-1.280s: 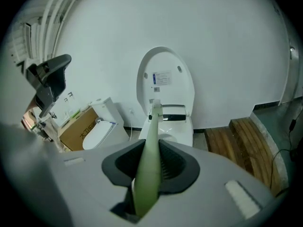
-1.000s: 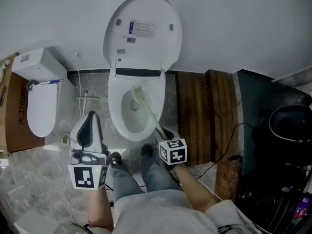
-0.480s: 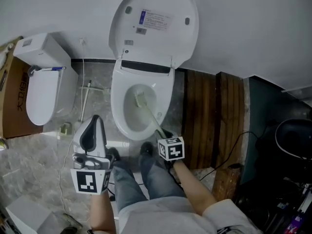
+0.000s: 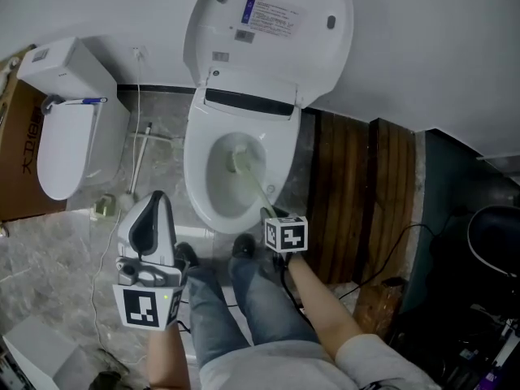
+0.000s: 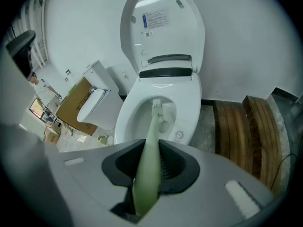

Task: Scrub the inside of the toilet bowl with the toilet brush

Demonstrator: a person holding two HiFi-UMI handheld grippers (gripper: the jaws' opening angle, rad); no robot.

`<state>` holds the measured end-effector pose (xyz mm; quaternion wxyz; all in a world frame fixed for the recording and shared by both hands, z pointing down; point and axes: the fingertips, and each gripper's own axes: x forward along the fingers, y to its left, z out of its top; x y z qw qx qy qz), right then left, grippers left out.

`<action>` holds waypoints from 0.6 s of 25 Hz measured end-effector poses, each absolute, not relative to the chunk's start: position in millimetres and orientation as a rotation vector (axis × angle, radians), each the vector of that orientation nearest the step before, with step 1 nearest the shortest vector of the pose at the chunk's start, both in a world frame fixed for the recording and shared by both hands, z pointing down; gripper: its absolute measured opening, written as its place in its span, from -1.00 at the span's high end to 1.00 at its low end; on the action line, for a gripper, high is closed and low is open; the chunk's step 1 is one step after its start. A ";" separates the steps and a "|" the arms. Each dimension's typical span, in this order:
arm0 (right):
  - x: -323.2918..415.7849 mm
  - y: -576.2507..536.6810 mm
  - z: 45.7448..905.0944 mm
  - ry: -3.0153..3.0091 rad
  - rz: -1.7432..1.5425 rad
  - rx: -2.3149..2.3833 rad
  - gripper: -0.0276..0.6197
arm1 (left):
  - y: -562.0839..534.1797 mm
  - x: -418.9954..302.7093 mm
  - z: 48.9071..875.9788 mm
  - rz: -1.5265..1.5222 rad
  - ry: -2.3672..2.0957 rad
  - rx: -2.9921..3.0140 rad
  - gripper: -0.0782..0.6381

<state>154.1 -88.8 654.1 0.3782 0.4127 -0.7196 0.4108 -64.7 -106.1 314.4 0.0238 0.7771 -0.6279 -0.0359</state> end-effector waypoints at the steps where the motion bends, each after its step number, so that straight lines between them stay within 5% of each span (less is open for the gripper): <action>1: 152.7 -92.3 660.2 -1.833 1.049 1.054 0.64 | -106.7 -64.4 318.8 -0.106 -1.940 2.409 0.78; 15: 134.6 -147.6 711.4 -1.821 1.005 1.064 0.64 | -126.6 -68.9 372.0 0.007 -1.958 2.388 0.78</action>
